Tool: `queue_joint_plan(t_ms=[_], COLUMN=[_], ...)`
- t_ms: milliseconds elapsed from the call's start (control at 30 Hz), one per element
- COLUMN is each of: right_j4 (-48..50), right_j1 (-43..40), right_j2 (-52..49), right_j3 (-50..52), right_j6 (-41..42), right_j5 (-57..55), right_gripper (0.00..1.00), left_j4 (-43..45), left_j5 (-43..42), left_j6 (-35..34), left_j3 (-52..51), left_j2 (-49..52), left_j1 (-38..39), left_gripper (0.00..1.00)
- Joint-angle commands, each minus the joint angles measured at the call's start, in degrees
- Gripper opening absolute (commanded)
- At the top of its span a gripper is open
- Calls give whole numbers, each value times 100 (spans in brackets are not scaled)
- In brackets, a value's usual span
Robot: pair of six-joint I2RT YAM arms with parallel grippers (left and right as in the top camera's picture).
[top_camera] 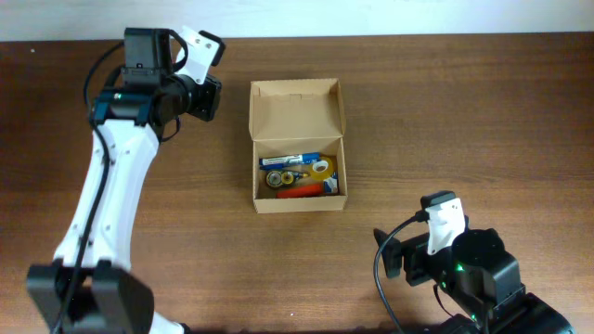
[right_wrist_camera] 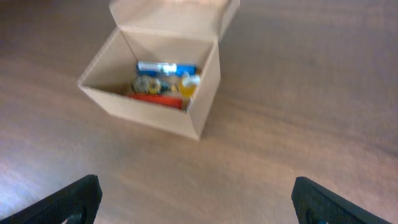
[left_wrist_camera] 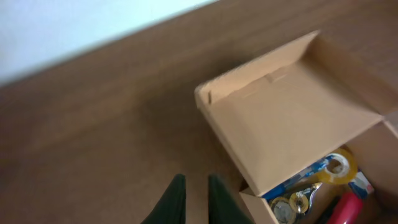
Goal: Pack container
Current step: 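Withdraw the left gripper and raise the right arm toward the lid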
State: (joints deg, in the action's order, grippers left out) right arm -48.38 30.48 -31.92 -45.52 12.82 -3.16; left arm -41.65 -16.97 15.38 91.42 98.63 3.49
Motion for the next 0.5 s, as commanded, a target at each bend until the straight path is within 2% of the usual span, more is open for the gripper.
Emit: queue_joint_plan(t_ms=[0,67,133,167,233,267,367,467], right_j4=[361,710,929,1032,1349,1615,2280,2885], right_j1=[26,26,26,24,20,20,-101,-518], right_j2=[-46,-199,-494,-680,-1158,-1512,-2256,-2874], right_j3=[11,11,11,11,11,11,9,9], right_j6=[-63,-256,-256,-256,-254,-254,-155,-2], right_j5=[-57,-221,-566,-693,-721,-721,-713,-437], right_gripper=[99,99,91,84,54,36,6,4], left_j4=[35,96,188,247,391,479,603,752], left_j5=[-72,-315,-601,-643,-643,-640,-640,-597], left_j6=[-643,-721,-750,-933,-1405,-1576,-1637,-1895], left_j3=[24,24,24,24,24,24,24,24], left_j2=[518,817,1088,1202,1445,1589,1768,1849], left_j1=[-83,-81,-76,-76,-76,-76,-76,-83], left_gripper=[4,2,2,2,2,2,2,2])
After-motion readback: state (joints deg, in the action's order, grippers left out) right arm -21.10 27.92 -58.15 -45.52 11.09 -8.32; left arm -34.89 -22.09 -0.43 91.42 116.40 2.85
